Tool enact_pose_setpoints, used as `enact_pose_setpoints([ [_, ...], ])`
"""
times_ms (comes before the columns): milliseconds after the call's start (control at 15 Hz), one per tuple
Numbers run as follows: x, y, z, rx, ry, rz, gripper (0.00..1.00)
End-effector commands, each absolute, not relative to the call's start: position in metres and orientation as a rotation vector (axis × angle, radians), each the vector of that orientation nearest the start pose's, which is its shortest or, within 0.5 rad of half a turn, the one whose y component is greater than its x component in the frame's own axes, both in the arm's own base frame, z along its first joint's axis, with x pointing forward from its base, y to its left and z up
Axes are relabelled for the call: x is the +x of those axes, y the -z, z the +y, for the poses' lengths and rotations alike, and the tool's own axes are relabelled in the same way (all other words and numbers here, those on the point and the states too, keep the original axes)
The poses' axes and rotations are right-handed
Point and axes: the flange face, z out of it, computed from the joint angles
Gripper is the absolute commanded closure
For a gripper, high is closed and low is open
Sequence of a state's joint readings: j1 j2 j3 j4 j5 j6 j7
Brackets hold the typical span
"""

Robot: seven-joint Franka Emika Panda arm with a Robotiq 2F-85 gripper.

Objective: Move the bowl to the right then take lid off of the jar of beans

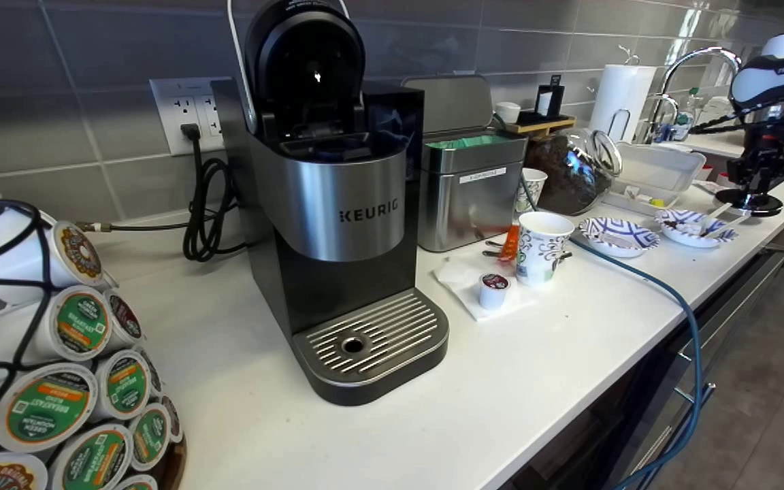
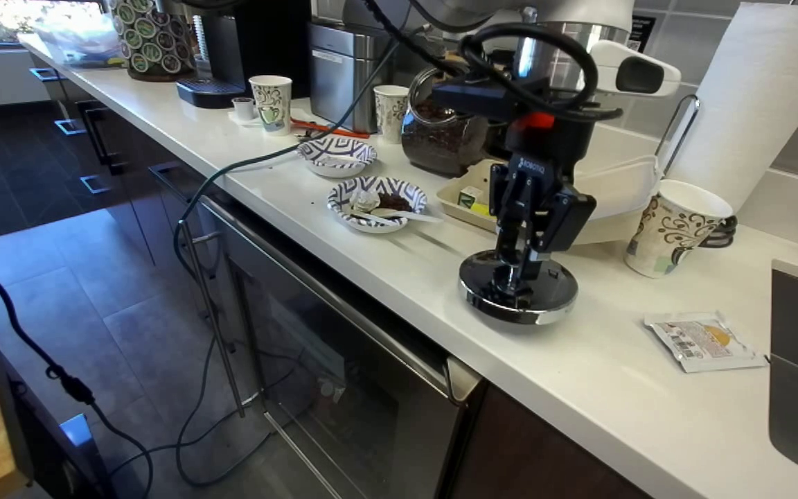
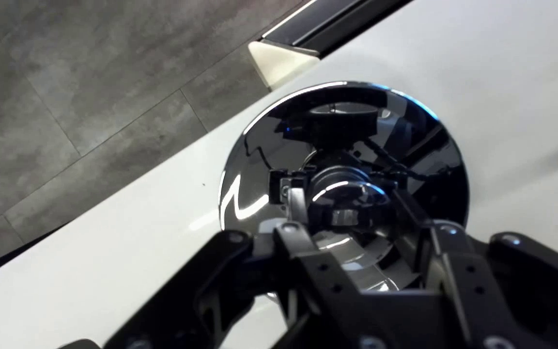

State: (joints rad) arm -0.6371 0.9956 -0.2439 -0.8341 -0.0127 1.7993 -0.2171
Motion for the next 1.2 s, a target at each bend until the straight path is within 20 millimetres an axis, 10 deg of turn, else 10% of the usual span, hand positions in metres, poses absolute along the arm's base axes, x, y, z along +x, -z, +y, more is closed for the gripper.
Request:
enact_pose_setpoints([
  [0, 0.56, -0.308, -0.562, -3.257, -0.253, 0.87, 0.79],
  [1133, 0.555, -0.294, -0.56, -3.139, -0.275, 0.581, 0.79],
])
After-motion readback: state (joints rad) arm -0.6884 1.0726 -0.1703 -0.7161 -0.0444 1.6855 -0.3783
